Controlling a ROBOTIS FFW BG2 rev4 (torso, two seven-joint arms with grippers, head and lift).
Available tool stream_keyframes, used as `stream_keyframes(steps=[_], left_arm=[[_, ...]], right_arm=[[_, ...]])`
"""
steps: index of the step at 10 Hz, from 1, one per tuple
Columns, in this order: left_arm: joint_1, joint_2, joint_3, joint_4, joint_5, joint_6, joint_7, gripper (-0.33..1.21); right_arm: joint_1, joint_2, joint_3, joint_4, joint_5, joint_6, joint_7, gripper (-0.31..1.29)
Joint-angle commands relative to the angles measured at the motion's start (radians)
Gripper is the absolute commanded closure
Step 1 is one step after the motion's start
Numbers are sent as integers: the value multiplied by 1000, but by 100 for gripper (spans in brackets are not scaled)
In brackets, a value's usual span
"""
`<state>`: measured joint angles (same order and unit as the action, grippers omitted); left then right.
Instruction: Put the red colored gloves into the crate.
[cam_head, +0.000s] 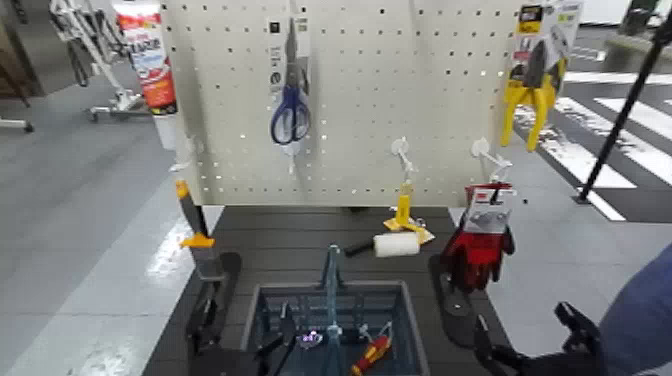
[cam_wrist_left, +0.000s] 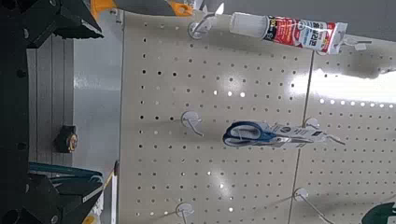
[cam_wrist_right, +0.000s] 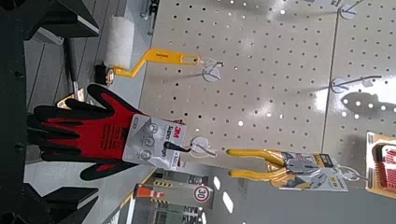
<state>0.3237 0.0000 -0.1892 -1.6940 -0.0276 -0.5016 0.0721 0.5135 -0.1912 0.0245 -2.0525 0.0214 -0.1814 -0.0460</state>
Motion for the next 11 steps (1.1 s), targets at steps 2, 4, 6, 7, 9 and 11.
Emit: stream_keyframes(steps=[2,4,6,7,9,11], left_arm=[[0,-46,0,1,0,3,0,15],[0,-46,0,1,0,5,0,15],[-2,-46,0,1,0,6,0,15],[-2,-46,-1,1,0,6,0,15],[0,-46,-1,1,0,8,0,15],[-2,-51,-6,1,2,8,0,15]], right_arm=[[-3,-4,2,0,0,5,3,10],[-6,-4,-5,3,-28,10,18,10],[-21,1,-15,8,-40,10,35,10],[-32,-1,-18,9,-38,13,40,10],[-55,-7,-38,6,-55,46,69,10],[-127,-2,-123,3,-94,140,213,10]])
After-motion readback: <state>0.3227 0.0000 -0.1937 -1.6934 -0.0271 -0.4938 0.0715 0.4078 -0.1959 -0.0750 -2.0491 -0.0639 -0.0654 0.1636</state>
